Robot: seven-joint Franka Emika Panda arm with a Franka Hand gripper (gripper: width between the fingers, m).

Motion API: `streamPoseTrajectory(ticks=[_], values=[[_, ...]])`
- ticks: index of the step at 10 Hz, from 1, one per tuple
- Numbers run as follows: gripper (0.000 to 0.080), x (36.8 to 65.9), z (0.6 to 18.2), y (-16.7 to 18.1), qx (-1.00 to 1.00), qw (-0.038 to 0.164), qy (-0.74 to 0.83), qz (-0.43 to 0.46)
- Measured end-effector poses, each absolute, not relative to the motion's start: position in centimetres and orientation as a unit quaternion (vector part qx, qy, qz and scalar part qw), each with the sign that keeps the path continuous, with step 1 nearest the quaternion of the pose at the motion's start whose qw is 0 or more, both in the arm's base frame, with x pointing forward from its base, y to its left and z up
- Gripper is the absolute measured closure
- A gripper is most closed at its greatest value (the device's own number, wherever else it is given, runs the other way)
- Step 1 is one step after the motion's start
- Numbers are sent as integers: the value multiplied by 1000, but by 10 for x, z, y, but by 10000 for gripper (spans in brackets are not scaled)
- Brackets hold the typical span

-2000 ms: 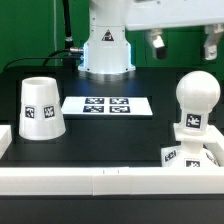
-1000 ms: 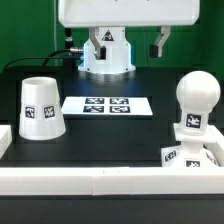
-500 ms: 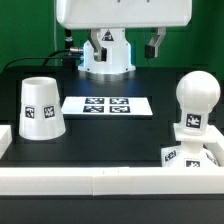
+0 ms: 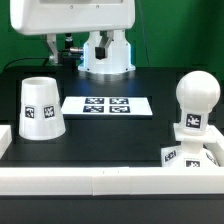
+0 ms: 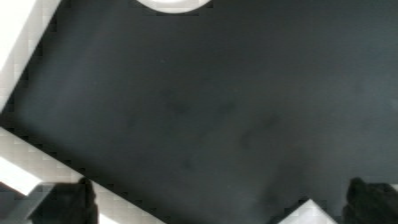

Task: Assemble lamp

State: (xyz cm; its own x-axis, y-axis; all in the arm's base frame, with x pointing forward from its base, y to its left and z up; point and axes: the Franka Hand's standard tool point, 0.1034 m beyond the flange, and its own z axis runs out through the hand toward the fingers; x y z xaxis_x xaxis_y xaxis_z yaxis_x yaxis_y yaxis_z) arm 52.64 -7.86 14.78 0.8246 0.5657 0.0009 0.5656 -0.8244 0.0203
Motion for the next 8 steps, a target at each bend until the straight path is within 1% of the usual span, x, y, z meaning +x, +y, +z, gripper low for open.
streamPoseTrajectory(ticks=[2,3,4,6,7,8], values=[[101,525,148,-81,956,8,294,1],[101,518,148,-91,957,6,291,-5],[101,502,143,-102,956,9,295,-1],[101,470,127,-116,957,2,291,-6],[101,464,120,-116,957,0,291,-11],[101,467,122,-115,956,1,292,-9]])
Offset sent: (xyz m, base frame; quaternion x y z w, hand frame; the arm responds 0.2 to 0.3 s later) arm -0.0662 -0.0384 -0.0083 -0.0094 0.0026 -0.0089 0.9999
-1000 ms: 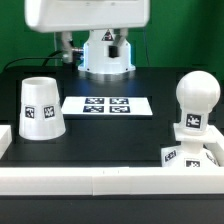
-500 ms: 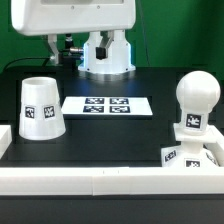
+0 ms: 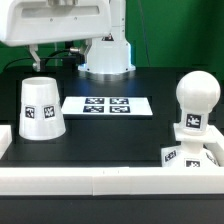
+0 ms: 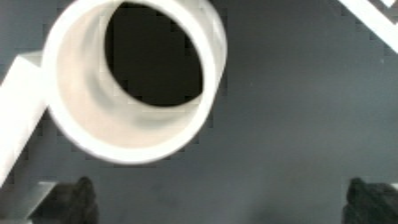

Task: Assemble lamp

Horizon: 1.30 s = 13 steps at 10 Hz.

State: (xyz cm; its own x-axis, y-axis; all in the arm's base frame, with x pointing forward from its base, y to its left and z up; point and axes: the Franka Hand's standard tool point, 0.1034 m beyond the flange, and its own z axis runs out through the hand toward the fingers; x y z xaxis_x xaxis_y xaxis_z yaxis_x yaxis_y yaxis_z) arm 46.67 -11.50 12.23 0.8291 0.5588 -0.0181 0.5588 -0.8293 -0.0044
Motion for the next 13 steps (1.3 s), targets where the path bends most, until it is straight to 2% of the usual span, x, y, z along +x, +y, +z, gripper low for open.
streamPoseTrajectory(ticks=[2,6,13], values=[[101,465,120,-115,956,-1,292,-11],[101,441,98,-127,958,-9,286,-24],[101,434,71,-126,957,-13,288,-43]])
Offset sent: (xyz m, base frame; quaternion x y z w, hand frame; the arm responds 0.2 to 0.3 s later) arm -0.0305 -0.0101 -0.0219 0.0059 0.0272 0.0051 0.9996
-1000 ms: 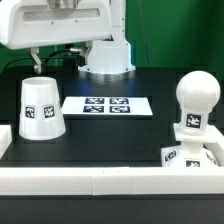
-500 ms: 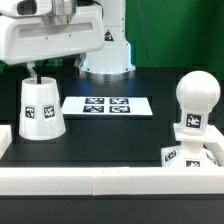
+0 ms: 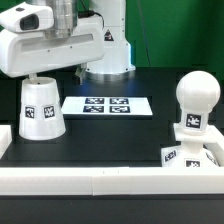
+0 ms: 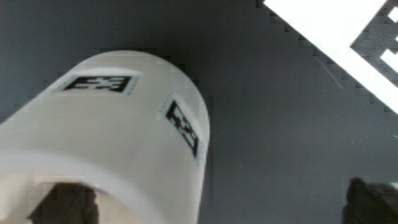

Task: Assemble lamp

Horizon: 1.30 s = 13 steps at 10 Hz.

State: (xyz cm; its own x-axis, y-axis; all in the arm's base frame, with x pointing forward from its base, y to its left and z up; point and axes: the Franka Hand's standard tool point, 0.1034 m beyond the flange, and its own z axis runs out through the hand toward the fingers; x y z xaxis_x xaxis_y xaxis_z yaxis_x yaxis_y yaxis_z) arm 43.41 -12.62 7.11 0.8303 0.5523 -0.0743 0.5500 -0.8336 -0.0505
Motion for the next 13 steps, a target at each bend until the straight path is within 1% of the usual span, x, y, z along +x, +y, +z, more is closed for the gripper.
streamPoseTrajectory(ticks=[1,2,3,4,5,6,7,8,11,12,13], values=[[101,434,70,-126,-956,14,-288,44],[216,434,70,-126,-956,14,-288,44],[353,434,70,-126,-956,14,-289,44],[353,434,70,-126,-956,14,-289,44],[553,434,70,-126,-956,14,-289,44],[698,435,71,-126,-956,13,-289,44],[698,436,71,-126,-956,13,-289,43],[759,438,73,-125,-956,13,-290,42],[759,437,75,-114,-955,18,-292,47],[759,437,81,-102,-956,26,-285,57],[759,441,94,-79,-957,38,-278,72]])
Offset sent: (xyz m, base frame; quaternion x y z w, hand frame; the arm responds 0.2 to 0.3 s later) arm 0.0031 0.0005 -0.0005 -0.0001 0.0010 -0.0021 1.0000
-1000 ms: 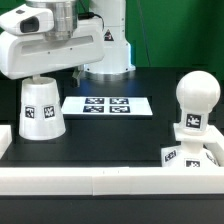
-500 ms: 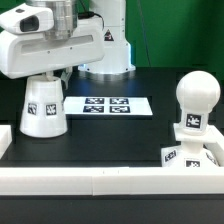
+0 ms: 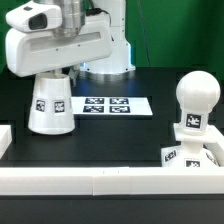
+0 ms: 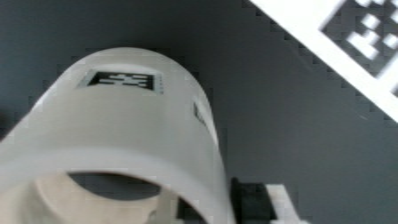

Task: Assemble lamp

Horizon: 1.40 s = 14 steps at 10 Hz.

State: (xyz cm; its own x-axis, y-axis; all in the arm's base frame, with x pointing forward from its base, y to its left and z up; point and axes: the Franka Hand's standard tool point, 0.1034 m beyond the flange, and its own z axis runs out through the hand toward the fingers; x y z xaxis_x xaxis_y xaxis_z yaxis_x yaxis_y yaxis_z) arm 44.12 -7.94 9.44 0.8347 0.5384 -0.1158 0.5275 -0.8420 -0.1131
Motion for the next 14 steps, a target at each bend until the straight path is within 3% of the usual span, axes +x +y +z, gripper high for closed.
streamPoseTrajectory(ticks=[2,4,6,9,11,14], values=[[758,469,133,-39,-953,46,-291,73],[758,506,169,-24,-953,57,-292,51],[758,499,161,-24,-953,59,-291,57],[758,499,164,-18,-954,64,-285,64],[758,531,200,21,-953,84,-283,75],[758,563,243,61,-964,85,-235,87]])
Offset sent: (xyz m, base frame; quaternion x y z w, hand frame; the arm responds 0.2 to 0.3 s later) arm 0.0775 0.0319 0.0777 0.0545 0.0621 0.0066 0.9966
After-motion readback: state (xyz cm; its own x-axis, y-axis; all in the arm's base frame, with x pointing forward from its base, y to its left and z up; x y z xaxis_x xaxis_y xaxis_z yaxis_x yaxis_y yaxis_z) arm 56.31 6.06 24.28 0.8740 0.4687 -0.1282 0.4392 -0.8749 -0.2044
